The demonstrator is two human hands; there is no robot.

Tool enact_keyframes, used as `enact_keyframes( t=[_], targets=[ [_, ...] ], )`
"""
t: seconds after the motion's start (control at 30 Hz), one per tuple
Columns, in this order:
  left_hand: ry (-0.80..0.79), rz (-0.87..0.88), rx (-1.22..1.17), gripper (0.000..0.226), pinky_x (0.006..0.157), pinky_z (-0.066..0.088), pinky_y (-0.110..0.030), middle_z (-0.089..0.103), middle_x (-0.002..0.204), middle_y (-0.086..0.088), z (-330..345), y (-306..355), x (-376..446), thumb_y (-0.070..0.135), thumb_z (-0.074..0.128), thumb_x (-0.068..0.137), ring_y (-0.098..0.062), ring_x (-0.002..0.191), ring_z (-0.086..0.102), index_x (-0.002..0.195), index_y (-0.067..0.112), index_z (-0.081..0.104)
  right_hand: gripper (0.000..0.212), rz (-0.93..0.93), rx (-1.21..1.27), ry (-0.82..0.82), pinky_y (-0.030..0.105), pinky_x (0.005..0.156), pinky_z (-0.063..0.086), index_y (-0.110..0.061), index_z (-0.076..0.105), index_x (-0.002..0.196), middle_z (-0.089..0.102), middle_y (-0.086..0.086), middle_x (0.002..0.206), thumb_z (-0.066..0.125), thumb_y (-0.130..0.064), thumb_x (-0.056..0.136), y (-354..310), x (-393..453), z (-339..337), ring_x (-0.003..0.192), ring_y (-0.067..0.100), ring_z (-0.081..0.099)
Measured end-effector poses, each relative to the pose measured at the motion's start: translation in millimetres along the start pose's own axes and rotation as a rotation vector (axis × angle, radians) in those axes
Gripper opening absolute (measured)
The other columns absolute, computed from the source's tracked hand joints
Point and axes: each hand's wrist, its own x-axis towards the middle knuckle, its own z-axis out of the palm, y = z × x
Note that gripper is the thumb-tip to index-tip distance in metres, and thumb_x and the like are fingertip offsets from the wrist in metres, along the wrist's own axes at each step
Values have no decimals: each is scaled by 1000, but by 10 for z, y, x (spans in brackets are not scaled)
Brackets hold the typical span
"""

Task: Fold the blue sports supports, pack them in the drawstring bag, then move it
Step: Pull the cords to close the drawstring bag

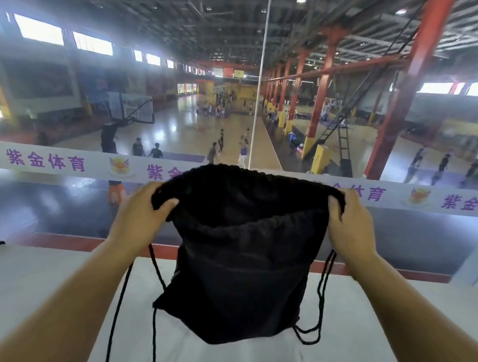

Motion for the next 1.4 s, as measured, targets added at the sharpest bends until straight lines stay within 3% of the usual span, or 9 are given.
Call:
enact_keyframes(
  t=[0.17, 0.3, 0.4, 0.57, 0.8, 0.97, 1.17, 1.33, 1.4],
  targets=[
    [-260, -43, 175, 15, 62, 43, -25, 64, 79, -2, 242, -96, -97, 25, 68, 84, -17, 74, 60, 88, 12, 62, 24, 122, -353, -528, 39, 65, 44, -8, 52, 87, 61, 10, 80, 47, -30, 98, 235, 69, 105, 76, 27, 59],
    [-289, -106, 181, 19, 77, 51, -38, 61, 93, -1, 401, -82, -180, 30, 65, 85, -22, 88, 61, 98, 18, 59, 27, 113, -276, -577, 34, 62, 42, -9, 51, 86, 60, 8, 77, 48, -34, 96, 274, 11, 168, 75, 24, 59],
    [-260, -130, 383, 40, 95, 43, -48, 52, 119, -1, 498, 2, -215, 42, 61, 84, -34, 117, 41, 120, 26, 52, 27, 111, -169, -664, 30, 65, 43, -12, 60, 86, 65, 5, 81, 53, -37, 94, 280, 60, 91, 76, 19, 61],
    [-241, 3, 346, 49, 107, 23, -41, 43, 139, 6, 771, 307, -277, 48, 57, 86, -26, 131, 29, 132, 33, 46, 11, 94, 55, -870, 27, 80, 54, -24, 71, 96, 73, -5, 90, 63, -21, 89, 295, 154, -87, 84, 12, 69],
    [-416, 262, 27, 52, 108, 15, -32, 42, 138, 20, 1311, 887, -389, 57, 55, 83, -9, 135, 25, 131, 40, 43, 10, -50, -60, -643, 14, 68, 44, -27, 68, 93, 68, -13, 81, 62, -20, 90, 337, 210, -163, 75, 3, 62],
    [-462, 405, 91, 41, 113, 11, -34, 54, 128, 18, 1658, 1110, -378, 51, 53, 87, -7, 127, 41, 126, 39, 48, 10, -77, -10, -548, 12, 66, 41, -26, 67, 94, 67, -14, 79, 58, -21, 92, 431, 237, -177, 73, -1, 60],
    [-489, 328, 149, 24, 105, 32, -30, 63, 115, 11, 1683, 941, -219, 35, 48, 95, -11, 108, 56, 116, 27, 58, 14, 48, -75, -351, 13, 62, 40, -21, 62, 89, 65, -6, 80, 50, -19, 97, 867, 354, -343, 74, 9, 57],
    [-514, 287, 132, 22, 86, 42, -23, 61, 100, 9, 1753, 889, -154, 32, 50, 95, -11, 96, 57, 111, 24, 62, 9, 85, -266, -654, 22, 74, 47, -24, 65, 96, 69, -5, 97, 58, -28, 91, 1034, 332, -222, 90, 12, 62],
    [-527, 301, 124, 19, 86, 43, -24, 61, 97, 7, 1781, 919, -153, 31, 50, 95, -12, 93, 57, 108, 24, 64, 30, 46, -270, -771, 29, 89, 48, -21, 62, 115, 66, -3, 115, 62, -35, 87, 967, 322, -134, 103, 14, 61]
  ],
)
